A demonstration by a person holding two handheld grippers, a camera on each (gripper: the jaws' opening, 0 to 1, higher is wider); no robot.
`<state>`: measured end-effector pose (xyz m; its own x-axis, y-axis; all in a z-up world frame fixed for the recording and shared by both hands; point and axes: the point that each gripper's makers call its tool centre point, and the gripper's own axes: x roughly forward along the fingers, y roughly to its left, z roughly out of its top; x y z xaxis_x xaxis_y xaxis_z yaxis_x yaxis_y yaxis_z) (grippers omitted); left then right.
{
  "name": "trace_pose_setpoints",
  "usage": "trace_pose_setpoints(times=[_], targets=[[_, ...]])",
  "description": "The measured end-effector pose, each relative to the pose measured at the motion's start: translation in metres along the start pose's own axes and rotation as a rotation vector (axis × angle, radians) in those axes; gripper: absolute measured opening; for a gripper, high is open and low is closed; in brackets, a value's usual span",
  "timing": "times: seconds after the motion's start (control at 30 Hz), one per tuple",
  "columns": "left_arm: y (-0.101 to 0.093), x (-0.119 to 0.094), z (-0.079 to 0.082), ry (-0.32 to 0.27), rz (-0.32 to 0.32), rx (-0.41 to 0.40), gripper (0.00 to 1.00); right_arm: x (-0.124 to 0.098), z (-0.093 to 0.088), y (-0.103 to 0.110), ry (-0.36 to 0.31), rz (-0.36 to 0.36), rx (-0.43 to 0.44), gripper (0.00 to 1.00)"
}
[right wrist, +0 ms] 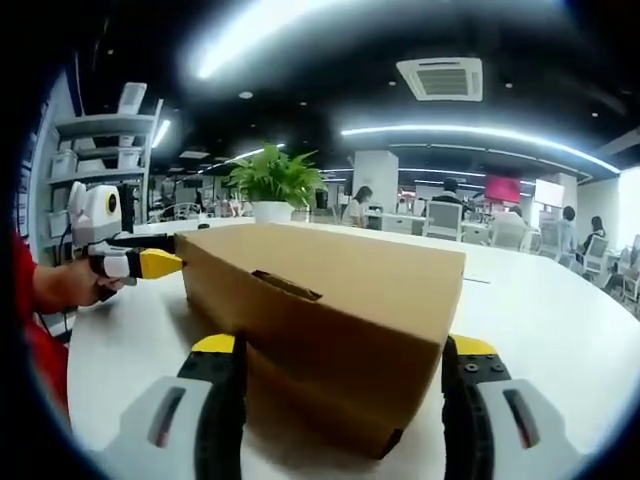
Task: Operate the shoe box by opening the lid, removing the specified soft item, and placing it in the target area until the item is outside and the box remains undamaged.
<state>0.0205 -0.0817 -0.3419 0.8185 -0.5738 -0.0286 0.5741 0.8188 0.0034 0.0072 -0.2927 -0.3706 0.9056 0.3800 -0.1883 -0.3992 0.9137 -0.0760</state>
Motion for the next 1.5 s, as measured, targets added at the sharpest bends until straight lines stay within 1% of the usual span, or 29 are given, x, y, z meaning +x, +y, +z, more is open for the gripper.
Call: trace_pose_setpoints(times=[0.23,0.4,0.57,0.7,0.83,0.87,1.07,1.1,1.13,1.17,1.2,1.27,1.33,1.37,1.47,1.5], targets=[[-0.007,-0.009,0.005,-0.005,0.0,-0.001,0.56,-0.004,-0.001,0.005,0.005,0.007,-0.002,0.81],[-0.005,-0.015,0.001,-0.011,0.004,0.003,0.56,-0.007,-0.002,0.009,-0.002,0.009,-0.002,0.81],[-0.008,-0.02,0.003,-0.018,0.004,0.001,0.55,-0.009,-0.002,0.011,-0.008,0.014,-0.001,0.81],[-0.008,-0.02,0.005,-0.013,-0.001,0.001,0.55,-0.009,-0.001,0.009,0.003,0.016,0.003,0.82],[-0.005,-0.02,0.002,-0.01,-0.01,0.001,0.54,-0.01,0.001,0.01,0.032,0.014,0.004,0.83],[-0.005,-0.021,0.003,-0.011,-0.013,0.004,0.54,-0.009,-0.002,0.01,0.036,0.012,0.002,0.83],[-0.007,-0.019,0.004,0.022,-0.003,-0.018,0.54,-0.011,-0.004,0.011,0.029,-0.002,0.008,0.82],[-0.009,-0.02,0.005,0.007,0.001,-0.034,0.54,-0.011,-0.004,0.011,0.021,-0.007,0.011,0.82],[-0.01,-0.021,0.004,-0.012,0.004,-0.031,0.54,-0.011,-0.004,0.013,0.015,-0.009,0.007,0.82],[-0.011,-0.022,0.004,-0.014,0.004,-0.027,0.54,-0.012,-0.003,0.012,0.013,-0.007,0.005,0.82],[-0.013,-0.024,0.007,-0.008,0.005,-0.027,0.54,-0.013,0.0,0.012,0.014,-0.001,0.007,0.82],[-0.014,-0.026,0.008,0.004,0.003,-0.024,0.53,-0.012,0.001,0.012,0.035,0.006,0.003,0.82],[-0.015,-0.03,0.009,0.006,-0.001,-0.042,0.52,-0.013,0.0,0.012,0.045,0.012,0.005,0.82],[-0.015,-0.031,0.009,0.002,-0.002,-0.041,0.51,-0.014,0.0,0.013,0.044,0.013,0.004,0.82],[-0.015,-0.03,0.008,-0.007,-0.013,0.009,0.51,-0.014,-0.002,0.012,0.022,0.015,0.002,0.82],[-0.012,-0.03,0.005,-0.006,-0.012,-0.007,0.51,-0.014,-0.003,0.012,0.023,0.014,0.001,0.82]])
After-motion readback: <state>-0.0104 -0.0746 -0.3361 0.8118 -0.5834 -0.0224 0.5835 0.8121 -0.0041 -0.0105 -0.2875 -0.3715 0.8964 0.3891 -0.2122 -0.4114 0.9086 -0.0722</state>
